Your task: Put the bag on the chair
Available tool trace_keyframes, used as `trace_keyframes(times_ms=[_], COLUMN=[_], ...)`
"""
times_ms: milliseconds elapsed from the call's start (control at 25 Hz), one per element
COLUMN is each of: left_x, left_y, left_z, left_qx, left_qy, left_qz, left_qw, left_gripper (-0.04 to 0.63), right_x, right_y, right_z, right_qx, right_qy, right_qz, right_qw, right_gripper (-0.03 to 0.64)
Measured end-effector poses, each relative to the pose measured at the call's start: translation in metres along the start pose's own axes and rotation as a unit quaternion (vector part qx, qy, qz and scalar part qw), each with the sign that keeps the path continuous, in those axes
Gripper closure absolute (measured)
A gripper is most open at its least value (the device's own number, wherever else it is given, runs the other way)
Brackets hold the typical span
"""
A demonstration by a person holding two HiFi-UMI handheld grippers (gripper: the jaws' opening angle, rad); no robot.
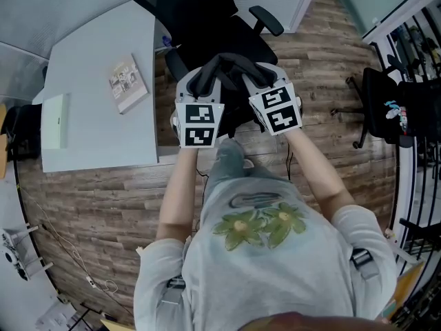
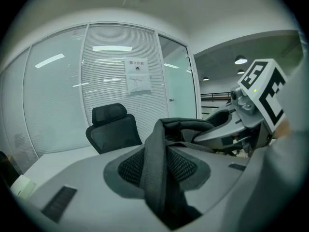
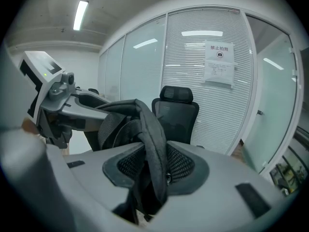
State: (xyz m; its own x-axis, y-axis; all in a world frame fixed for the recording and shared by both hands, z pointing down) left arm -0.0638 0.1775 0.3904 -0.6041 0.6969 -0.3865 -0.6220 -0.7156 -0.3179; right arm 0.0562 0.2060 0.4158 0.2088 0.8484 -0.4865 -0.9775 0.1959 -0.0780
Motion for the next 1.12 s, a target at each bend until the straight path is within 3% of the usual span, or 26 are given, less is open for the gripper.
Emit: trace_keyframes(times_ms=[400,720,1120], left_x=[-0.067,-0.118,-0.171], left_y=[0.061,0.101,0.126], left_z=[-0.022,-0.029,-0.029], left_qx=[-0.007,0.008,0.008], left_qy=[-0.011,-0.018,-0.038], left_qz=[0.012,0.032,0.077], left_qw=[0.9998,0.9993,0.9963], left_gripper=[0.443,0.444,0.445], right_x=[-0.066,-0.114,-0.153], right_y=[-0.030,-0.050,-0.074], right_z=[-0.053,-0.088,-0.102], right_qx=[-0.003,0.001,-0.009], right_qy=[-0.007,-0.004,0.013], right_qz=[0.013,0.036,0.070], right_qw=[1.000,0.999,0.997], right_gripper=[0.477,0.477,0.477])
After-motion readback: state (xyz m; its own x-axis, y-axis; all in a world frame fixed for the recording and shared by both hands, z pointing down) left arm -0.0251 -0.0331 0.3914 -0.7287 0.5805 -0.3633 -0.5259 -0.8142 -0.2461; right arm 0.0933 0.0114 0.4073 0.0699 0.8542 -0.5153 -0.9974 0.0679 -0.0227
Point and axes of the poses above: the fingertips, and each gripper's own axes: x backward along the fingers, y to its left, z out of its underside, the point moved 3 cm from there along x, backward along the fingers, and after that the axes turned 11 degrees about -x, right-handed, at the moved point
